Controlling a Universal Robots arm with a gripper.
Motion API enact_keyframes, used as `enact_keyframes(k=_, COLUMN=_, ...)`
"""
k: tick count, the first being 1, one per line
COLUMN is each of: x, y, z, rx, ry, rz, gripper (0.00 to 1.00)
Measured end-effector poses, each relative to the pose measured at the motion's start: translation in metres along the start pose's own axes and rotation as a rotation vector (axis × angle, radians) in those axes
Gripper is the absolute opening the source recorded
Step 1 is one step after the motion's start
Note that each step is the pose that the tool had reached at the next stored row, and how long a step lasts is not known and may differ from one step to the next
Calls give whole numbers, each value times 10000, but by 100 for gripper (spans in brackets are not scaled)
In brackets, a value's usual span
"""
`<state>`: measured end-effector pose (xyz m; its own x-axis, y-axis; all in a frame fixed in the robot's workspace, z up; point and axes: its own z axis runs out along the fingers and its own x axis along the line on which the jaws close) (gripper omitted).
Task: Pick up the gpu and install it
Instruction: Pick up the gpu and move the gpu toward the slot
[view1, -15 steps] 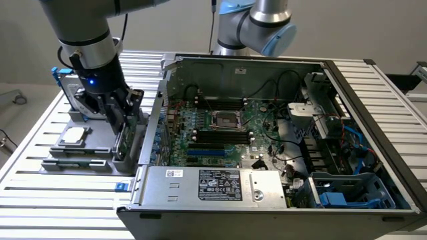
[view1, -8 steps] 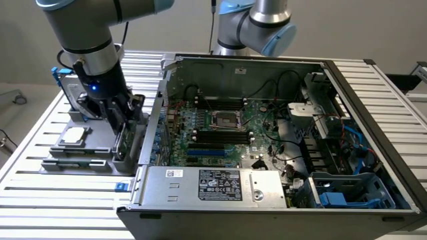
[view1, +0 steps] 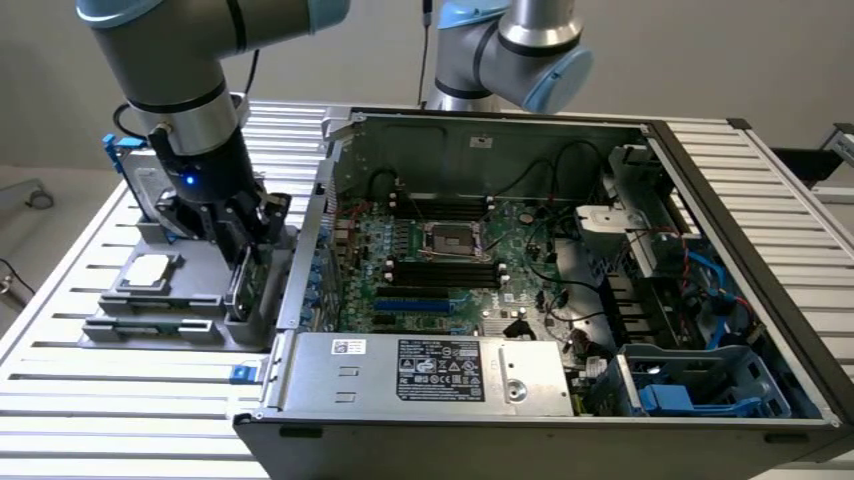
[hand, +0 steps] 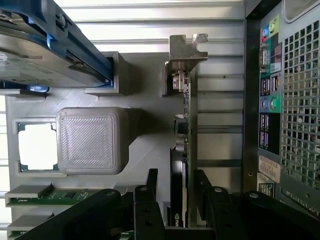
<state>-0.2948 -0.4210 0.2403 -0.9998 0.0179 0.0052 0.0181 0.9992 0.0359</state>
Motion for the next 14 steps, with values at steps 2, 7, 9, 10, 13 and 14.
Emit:
enact_keyframes(k=2, x=-1, y=0, z=2, rx=17, ry=-24, rz=0, gripper=42)
enact_keyframes(k=7, x=-3, y=4, z=2, rx=22, ry=-73, rz=-2, gripper=42)
enact_keyframes(k=9, x=-3, y=6, z=2, rx=22, ry=-90, rz=-3, gripper=42)
enact_keyframes(k=10, x=-3, y=8, z=3, rx=21, ry=-95, rz=-3, gripper=42)
enact_keyframes(k=13, x=-3, y=12, z=3, rx=21, ry=-101, rz=-3, gripper=42)
enact_keyframes(k=14, x=-3, y=15, z=3, rx=21, ry=-104, rz=-3, gripper=42)
